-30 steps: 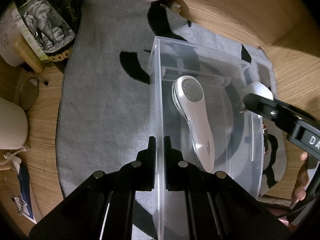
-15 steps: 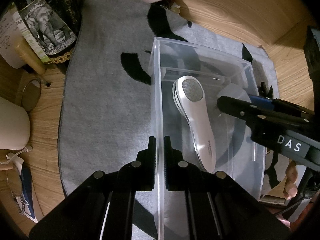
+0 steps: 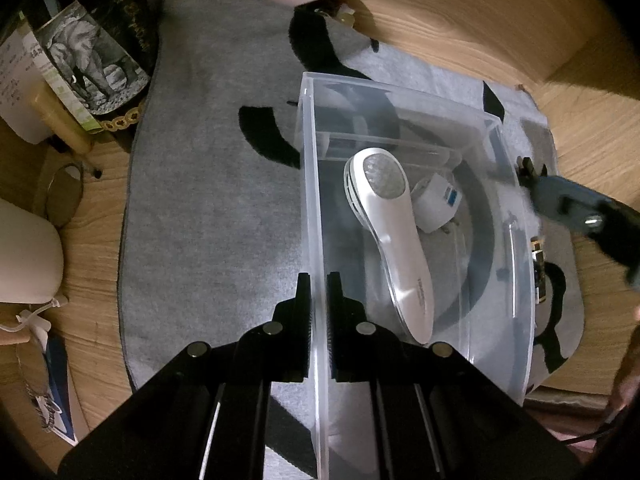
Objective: Organize rigid objects
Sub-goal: 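Carry the white adapter into the clear box and release it, then move the right gripper to the black-and-gold lighter and grasp it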
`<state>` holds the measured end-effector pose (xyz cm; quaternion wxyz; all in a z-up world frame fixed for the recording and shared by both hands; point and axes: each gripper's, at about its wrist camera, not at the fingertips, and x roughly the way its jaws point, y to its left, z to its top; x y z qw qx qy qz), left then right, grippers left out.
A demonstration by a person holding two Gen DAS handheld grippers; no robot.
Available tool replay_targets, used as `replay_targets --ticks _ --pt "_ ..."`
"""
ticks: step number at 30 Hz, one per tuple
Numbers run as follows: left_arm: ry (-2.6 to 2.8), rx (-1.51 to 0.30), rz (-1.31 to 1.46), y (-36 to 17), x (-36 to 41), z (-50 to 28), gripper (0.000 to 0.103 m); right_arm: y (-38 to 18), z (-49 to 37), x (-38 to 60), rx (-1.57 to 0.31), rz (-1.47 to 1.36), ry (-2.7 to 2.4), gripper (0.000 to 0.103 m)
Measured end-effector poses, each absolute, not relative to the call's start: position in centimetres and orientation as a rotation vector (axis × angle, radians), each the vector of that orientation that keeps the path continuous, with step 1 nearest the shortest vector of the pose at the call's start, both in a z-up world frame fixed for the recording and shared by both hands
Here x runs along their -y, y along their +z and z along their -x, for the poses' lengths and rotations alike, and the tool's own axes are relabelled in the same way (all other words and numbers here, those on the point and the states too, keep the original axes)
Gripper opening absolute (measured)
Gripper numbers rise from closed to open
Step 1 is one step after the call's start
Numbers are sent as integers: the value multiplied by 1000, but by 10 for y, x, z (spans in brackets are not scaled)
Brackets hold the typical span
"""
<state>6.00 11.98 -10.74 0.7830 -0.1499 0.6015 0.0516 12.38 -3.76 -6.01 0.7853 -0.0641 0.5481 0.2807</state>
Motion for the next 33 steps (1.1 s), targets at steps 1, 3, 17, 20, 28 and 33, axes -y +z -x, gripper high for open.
replay_targets --ticks 1,3,17,20,28,33 --pt "111 -1299 321 -108 -120 -60 6 -56 -123 45 -1172 128 591 48" --pt "111 -1301 314 -108 -120 -60 6 -49 -123 62 -1159 106 555 48" --pt "120 -1315 291 -112 -115 -59 6 -79 -124 202 -1247 -25 205 52" --pt "124 -1317 290 -112 -114 -59 6 -99 -120 220 -1299 -42 159 52" --pt "136 -1324 291 -114 -114 -63 6 -143 -117 215 -1408 -25 168 52" --pt "142 -1327 294 -115 -115 -64 6 -155 -127 201 -1415 15 181 52"
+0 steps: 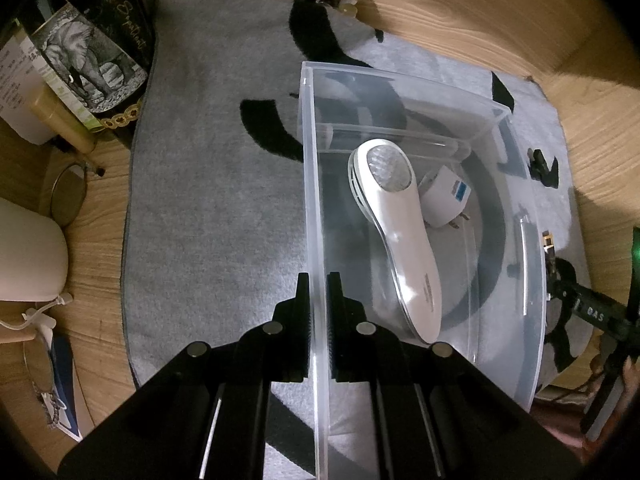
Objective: Organize rigid objects
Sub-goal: 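Move the right gripper to the black-and-gold lighter and grasp it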
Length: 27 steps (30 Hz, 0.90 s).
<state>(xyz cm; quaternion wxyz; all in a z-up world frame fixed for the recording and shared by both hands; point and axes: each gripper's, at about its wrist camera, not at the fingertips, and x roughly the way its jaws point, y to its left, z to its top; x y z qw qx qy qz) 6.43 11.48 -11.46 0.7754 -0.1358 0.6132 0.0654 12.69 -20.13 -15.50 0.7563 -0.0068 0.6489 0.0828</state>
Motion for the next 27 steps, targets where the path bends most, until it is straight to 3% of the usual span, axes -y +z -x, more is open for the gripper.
replay_targets --ticks 6,11,13,14,27 --pt "151 -1333 300 -115 -115 -64 6 -155 -143 186 -1385 71 201 50" --pt "155 -1333 308 -116 -117 -62 6 -153 -150 181 -1355 104 212 37" --pt "154 -1331 310 -116 -117 -62 6 -151 -148 184 -1349 94 201 24" --pt "155 -1332 312 -116 -117 -62 6 -150 -147 187 -1347 84 194 22" --pt "143 -1328 306 -116 -116 -63 6 -99 -128 213 -1263 -13 184 22"
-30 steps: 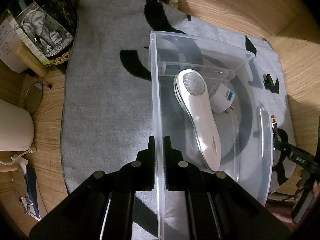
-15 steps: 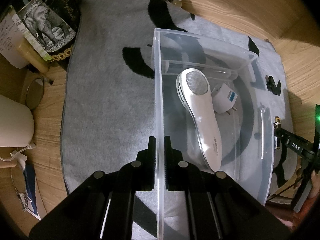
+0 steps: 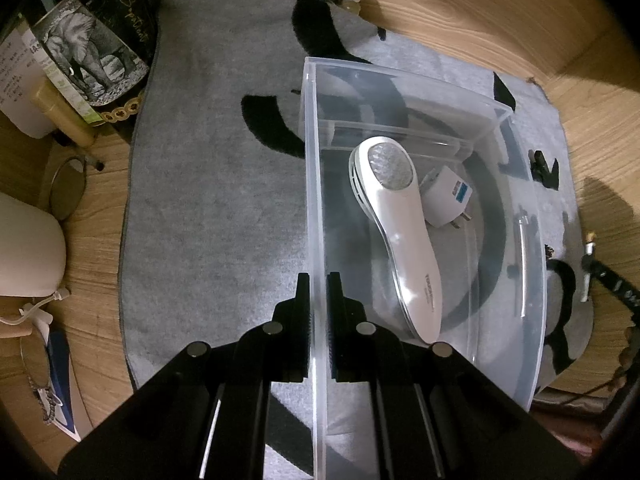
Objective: Organize rigid objects
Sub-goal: 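Move the right gripper to the black-and-gold lighter and grasp it, then carry the lighter into the clear box and release it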
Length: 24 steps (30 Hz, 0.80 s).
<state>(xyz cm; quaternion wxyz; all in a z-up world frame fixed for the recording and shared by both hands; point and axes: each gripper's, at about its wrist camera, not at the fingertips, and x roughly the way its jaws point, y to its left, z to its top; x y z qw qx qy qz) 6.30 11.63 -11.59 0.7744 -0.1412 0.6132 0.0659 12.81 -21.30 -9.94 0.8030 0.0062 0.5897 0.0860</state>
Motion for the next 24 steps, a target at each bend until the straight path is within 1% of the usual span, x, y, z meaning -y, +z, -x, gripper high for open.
replay_targets --ticks 5,11,16,24 --pt "134 -1321 309 -114 -117 -60 6 -59 -116 198 -1192 -17 253 22" --pt "124 -1315 311 -113 -119 -57 6 -39 -115 159 -1144 -2 367 22" --pt "115 -1314 318 -113 -120 -56 6 -36 -108 115 -1146 29 472 22" --pt "108 -1311 313 -113 -119 -55 6 -59 -102 58 -1213 115 586 22"
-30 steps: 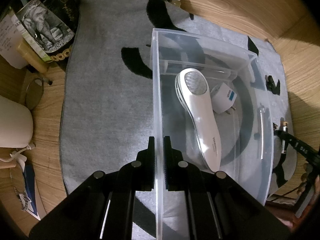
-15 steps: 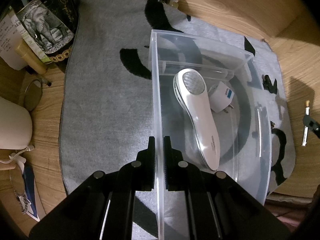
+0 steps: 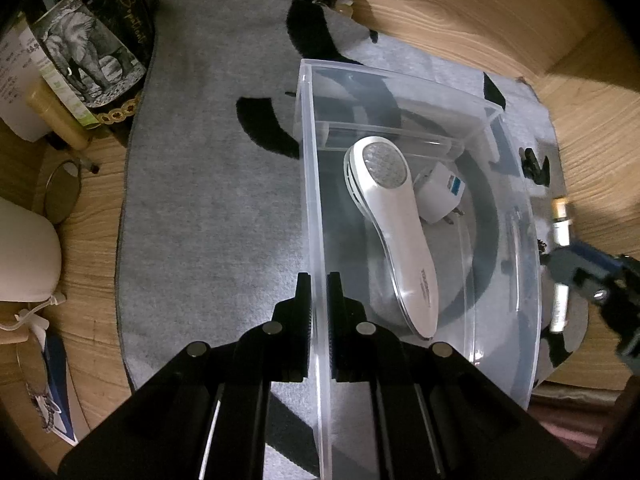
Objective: Organize rigid objects
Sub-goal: 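Carry the lighter into the clear box and release it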
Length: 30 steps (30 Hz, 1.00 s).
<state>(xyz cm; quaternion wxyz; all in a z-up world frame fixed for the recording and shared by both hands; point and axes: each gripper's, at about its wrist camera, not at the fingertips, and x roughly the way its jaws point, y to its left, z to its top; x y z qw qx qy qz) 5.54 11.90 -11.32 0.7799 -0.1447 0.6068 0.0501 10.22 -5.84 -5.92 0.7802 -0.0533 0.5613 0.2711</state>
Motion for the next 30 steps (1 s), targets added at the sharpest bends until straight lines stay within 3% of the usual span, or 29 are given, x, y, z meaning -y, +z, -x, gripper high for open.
replay_targets --ticks 21,30 --pt "96 -1317 312 -113 -118 -58 6 -94 -107 19 -1301 201 592 22" --pt "97 -1317 310 -113 -118 -58 6 -64 -104 44 -1252 134 565 32"
